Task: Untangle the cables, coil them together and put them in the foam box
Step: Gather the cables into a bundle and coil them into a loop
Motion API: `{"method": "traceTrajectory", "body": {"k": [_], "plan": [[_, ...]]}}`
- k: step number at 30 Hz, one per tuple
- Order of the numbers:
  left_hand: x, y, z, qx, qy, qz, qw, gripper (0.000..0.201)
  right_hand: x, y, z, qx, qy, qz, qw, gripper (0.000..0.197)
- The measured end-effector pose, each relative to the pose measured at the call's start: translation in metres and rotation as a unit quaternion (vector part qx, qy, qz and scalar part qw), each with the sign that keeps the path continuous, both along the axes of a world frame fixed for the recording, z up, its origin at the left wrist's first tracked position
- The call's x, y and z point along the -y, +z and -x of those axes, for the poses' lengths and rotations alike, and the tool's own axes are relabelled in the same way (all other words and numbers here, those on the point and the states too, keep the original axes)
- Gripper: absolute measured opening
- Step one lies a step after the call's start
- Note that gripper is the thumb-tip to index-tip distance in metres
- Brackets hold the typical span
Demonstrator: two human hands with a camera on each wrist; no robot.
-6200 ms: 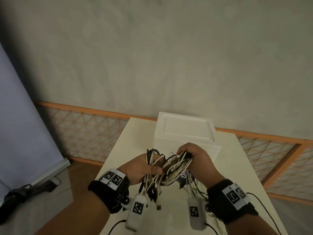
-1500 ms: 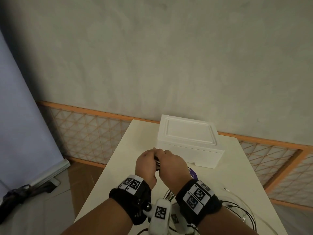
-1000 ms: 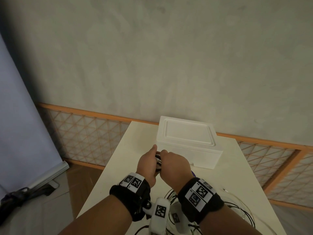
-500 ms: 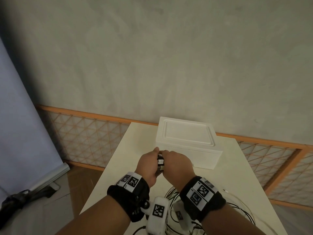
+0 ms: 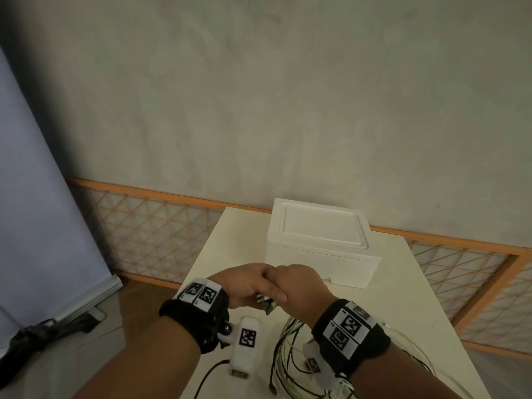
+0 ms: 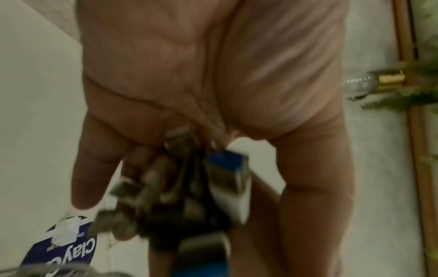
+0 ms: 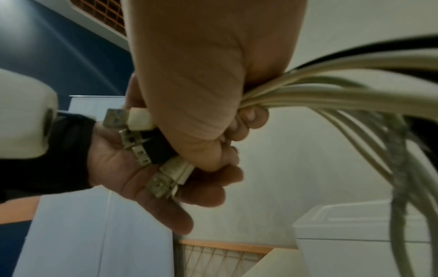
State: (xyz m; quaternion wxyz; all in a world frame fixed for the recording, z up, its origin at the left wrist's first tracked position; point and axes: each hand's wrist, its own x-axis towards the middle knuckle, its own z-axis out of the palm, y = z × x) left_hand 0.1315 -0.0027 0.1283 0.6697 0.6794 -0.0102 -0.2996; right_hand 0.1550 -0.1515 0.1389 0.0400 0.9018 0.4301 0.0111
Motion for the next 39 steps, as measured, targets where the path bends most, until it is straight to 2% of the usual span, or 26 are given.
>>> {"method": "traceTrajectory", "body": {"k": [3,6,9,11,13,15,17,19,23,25,26,27,29,30,31,32,33,35,37,39], "plan": [[0.011,-0.003,0.005,0.025,-0.027,-0.069,0.997,0.030,-0.002,-0.002,0.002,0.013,0.028,0.028,0.999,0.025],[0.017,-0.008,0.010,0.063,0.009,-0.166,0.984,0.031,-0.001,-0.010,-0.002,-0.009,0.021,0.047,0.999,0.020],[0.023,-0.012,0.013,0.134,0.019,-0.272,0.953,0.026,0.002,-0.026,-0.004,-0.041,-0.006,0.001,0.999,0.019],[0.025,-0.016,0.014,0.193,0.016,-0.331,0.924,0.033,0.004,-0.036,-0.007,-0.066,-0.036,-0.066,0.995,0.020],[0.022,-0.022,0.012,0.254,0.014,-0.391,0.885,0.035,0.011,-0.041,-0.013,-0.130,-0.078,-0.133,0.979,0.017],[0.016,-0.025,0.011,0.291,0.021,-0.431,0.854,0.025,0.025,-0.047,-0.018,-0.206,-0.105,-0.153,0.961,0.017],[0.006,-0.027,0.009,0.296,0.044,-0.442,0.846,0.009,0.044,-0.056,-0.021,-0.285,-0.129,-0.183,0.932,0.019],[-0.001,-0.029,0.010,0.285,0.060,-0.429,0.855,0.013,0.058,-0.061,-0.021,-0.339,-0.135,-0.228,0.903,0.023],[-0.001,-0.036,0.011,0.257,0.103,-0.355,0.893,0.021,0.060,-0.056,-0.023,-0.311,-0.157,-0.298,0.889,0.016],[0.000,-0.037,0.012,0.242,0.076,-0.337,0.907,0.015,0.058,-0.042,-0.024,-0.258,-0.153,-0.324,0.897,0.009],[-0.001,-0.037,0.012,0.232,0.045,-0.353,0.905,0.019,0.057,-0.032,-0.024,-0.224,-0.134,-0.313,0.913,0.006],[-0.003,-0.035,0.012,0.222,0.009,-0.372,0.901,0.030,0.057,-0.022,-0.023,-0.192,-0.110,-0.283,0.933,0.003],[-0.005,-0.026,0.011,0.208,-0.036,-0.371,0.904,0.070,0.055,0.000,-0.021,-0.122,-0.049,-0.185,0.974,0.008],[-0.004,-0.018,0.011,0.206,-0.025,-0.338,0.918,0.094,0.051,0.009,-0.019,-0.086,-0.020,-0.133,0.987,0.013],[-0.002,-0.009,0.012,0.213,-0.003,-0.289,0.933,0.108,0.047,0.017,-0.017,-0.062,0.006,-0.093,0.994,0.018],[0.002,0.000,0.012,0.227,0.017,-0.235,0.945,0.110,0.041,0.024,-0.013,-0.041,0.032,-0.066,0.996,0.024],[0.008,0.006,0.012,0.240,0.031,-0.187,0.952,0.101,0.035,0.029,-0.010,-0.025,0.056,-0.049,0.997,0.029],[0.021,0.016,0.012,0.251,0.045,-0.123,0.959,0.069,0.026,0.039,-0.006,-0.006,0.088,-0.035,0.995,0.031],[0.030,0.020,0.016,0.219,0.043,-0.065,0.973,0.037,0.023,0.045,-0.004,-0.001,0.090,-0.046,0.995,0.029],[0.034,0.021,0.022,0.154,0.013,-0.044,0.987,0.031,0.023,0.050,0.000,0.034,0.111,-0.051,0.992,0.027]]}}
